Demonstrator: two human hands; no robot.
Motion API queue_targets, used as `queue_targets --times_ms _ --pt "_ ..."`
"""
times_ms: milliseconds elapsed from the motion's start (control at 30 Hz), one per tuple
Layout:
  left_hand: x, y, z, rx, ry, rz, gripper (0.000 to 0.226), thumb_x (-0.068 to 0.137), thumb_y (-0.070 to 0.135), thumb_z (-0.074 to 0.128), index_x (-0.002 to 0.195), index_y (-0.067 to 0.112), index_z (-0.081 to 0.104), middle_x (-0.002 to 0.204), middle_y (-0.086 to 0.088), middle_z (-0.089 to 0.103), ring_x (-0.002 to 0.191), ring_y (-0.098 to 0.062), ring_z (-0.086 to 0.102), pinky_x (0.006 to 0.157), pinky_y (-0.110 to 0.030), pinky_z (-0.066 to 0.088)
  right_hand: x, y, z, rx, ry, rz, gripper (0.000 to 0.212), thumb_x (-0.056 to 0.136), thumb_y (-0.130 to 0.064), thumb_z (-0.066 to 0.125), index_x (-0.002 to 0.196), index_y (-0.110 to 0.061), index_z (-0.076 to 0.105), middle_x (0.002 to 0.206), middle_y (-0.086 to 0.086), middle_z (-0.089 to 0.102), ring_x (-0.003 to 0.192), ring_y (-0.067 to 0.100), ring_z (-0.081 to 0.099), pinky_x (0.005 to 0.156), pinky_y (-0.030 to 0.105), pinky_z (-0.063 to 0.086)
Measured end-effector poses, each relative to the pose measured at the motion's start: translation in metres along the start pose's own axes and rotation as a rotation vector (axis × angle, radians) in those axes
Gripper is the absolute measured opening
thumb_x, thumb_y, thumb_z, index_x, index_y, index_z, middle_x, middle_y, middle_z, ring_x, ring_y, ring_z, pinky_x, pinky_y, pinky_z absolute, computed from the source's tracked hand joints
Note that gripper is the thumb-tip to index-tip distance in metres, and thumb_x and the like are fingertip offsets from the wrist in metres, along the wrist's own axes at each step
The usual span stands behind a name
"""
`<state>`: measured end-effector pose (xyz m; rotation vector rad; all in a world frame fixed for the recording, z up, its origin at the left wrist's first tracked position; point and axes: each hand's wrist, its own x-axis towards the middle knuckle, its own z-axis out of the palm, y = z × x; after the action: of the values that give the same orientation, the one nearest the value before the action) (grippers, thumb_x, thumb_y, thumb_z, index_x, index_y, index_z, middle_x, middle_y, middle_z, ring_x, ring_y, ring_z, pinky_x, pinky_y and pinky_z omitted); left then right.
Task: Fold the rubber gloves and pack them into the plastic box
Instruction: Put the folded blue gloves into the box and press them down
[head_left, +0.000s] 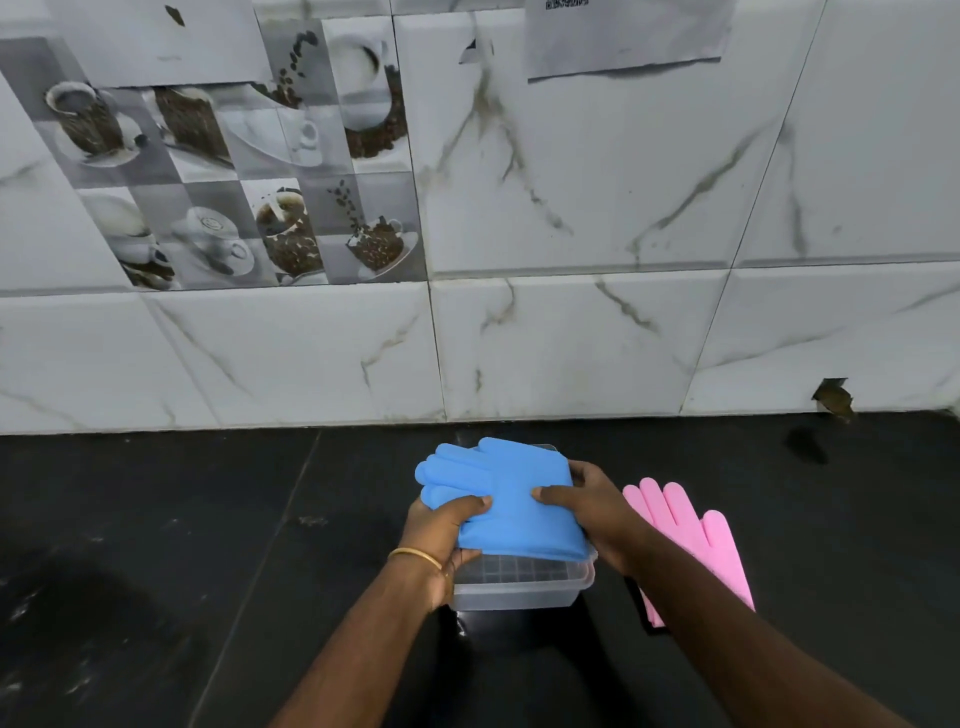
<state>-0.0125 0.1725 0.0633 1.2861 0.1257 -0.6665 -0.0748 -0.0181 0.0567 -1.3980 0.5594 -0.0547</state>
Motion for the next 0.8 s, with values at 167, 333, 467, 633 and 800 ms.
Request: queue_targets --times_ms 167,333,467,633,800 --pt "0.000 -0.012 0.000 0.012 0.070 -0.025 0.039 0.073 0.000 0.074 0.108 0.013 0.064 0.097 -0.011 0.076 0.083 -0.031 0.074 0.060 -0.037 0.058 -0.003 0.009 -0.005 -0.545 0.126 -0.144 0.063 0.081 -0.027 0.077 0.135 -0.016 0.047 0.125 0.000 0.058 0.099 0.009 0.057 0.078 0.021 0.048" --pt "0.000 -0.018 0.003 0.044 0.091 -0.017 0.039 0.077 -0.006 0.071 0.111 0.011 0.061 0.102 -0.014 0.074 0.087 -0.036 0.072 0.075 -0.053 0.059 -0.006 0.017 -0.006 -0.895 0.155 -0.235 0.065 0.083 -0.038 0.072 0.140 -0.019 0.047 0.140 0.002 0.049 0.121 0.017 0.051 0.101 0.032 0.044" --pt "-0.001 -0.017 0.004 0.087 0.103 -0.047 0.040 0.078 -0.008 0.070 0.113 0.008 0.060 0.107 -0.019 0.071 0.094 -0.041 0.069 0.084 -0.061 0.054 -0.014 0.021 0.000 -1.170 0.072 -0.377 0.055 0.087 -0.040 0.062 0.138 -0.025 0.051 0.145 -0.005 0.046 0.134 0.022 0.040 0.108 0.032 0.037" --pt "0.004 -0.016 0.009 0.230 0.104 -0.057 0.041 0.075 -0.012 0.068 0.113 0.004 0.061 0.105 -0.021 0.070 0.091 -0.038 0.069 0.077 -0.048 0.059 -0.018 0.025 0.011 -1.455 -0.005 -0.472 0.038 0.089 -0.027 0.050 0.125 -0.022 0.060 0.133 -0.003 0.053 0.123 0.025 0.047 0.096 0.034 0.045" --pt "0.016 -0.021 0.018 0.451 0.123 -0.116 0.042 0.074 -0.009 0.069 0.110 0.008 0.056 0.106 -0.017 0.065 0.093 -0.030 0.064 0.067 -0.034 0.056 -0.012 0.027 0.021 -1.603 -0.002 -0.446 0.026 0.086 -0.011 0.049 0.108 -0.015 0.063 0.119 0.003 0.054 0.113 0.028 0.050 0.083 0.035 0.045"
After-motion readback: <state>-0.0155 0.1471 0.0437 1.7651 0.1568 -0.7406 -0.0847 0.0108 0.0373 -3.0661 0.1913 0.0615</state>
